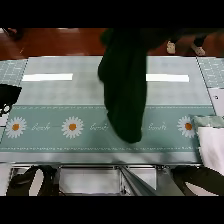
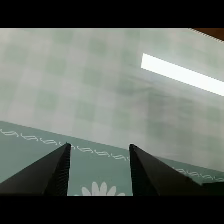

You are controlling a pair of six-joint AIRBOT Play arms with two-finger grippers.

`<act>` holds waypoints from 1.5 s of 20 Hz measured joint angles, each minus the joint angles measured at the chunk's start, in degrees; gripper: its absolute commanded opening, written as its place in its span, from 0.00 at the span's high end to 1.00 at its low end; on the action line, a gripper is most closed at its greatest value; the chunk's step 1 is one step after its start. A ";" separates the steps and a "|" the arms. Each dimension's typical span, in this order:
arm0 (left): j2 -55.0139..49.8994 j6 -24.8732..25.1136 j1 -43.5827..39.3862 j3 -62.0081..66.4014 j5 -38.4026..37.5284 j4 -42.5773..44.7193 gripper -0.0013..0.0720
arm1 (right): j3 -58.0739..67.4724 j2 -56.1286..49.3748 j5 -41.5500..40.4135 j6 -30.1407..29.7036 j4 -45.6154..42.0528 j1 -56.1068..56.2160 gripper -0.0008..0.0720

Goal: Fold the shirts.

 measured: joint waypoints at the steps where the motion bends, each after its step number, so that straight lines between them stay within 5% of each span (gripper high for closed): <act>1: -0.48 0.00 0.00 -0.22 0.07 -0.07 0.35 | -3.32 -1.44 -0.74 0.17 1.66 1.88 0.96; 6: -4.61 -0.02 -0.02 -1.20 -0.46 -0.26 0.35 | -14.47 -12.96 -10.19 0.70 12.28 7.91 0.96; 7: -5.77 -0.02 -0.02 -1.33 -0.55 -0.26 0.35 | -15.26 -15.17 -11.34 0.76 13.81 8.24 0.78; 8: -6.93 0.00 -0.07 -1.44 -0.66 -0.26 0.35 | -15.89 -17.18 -12.55 0.90 15.34 8.22 0.40; 13: -14.21 2.27 -2.29 -1.62 -1.70 -0.46 0.35 | -16.11 -18.12 -10.93 1.09 17.51 -0.28 0.43; 17: -21.42 7.06 -2.99 -3.37 -6.62 -0.96 0.35 | -20.79 -8.50 -2.03 3.28 8.70 -16.83 0.43; 23: -35.74 12.92 -3.58 -10.47 -9.31 -14.12 0.35 | -53.83 13.33 -4.70 2.56 13.27 -39.26 0.43; 30: -45.97 16.11 -12.26 -12.39 -5.40 -23.34 0.36 | -76.11 26.71 -7.69 -1.27 21.99 -46.25 0.43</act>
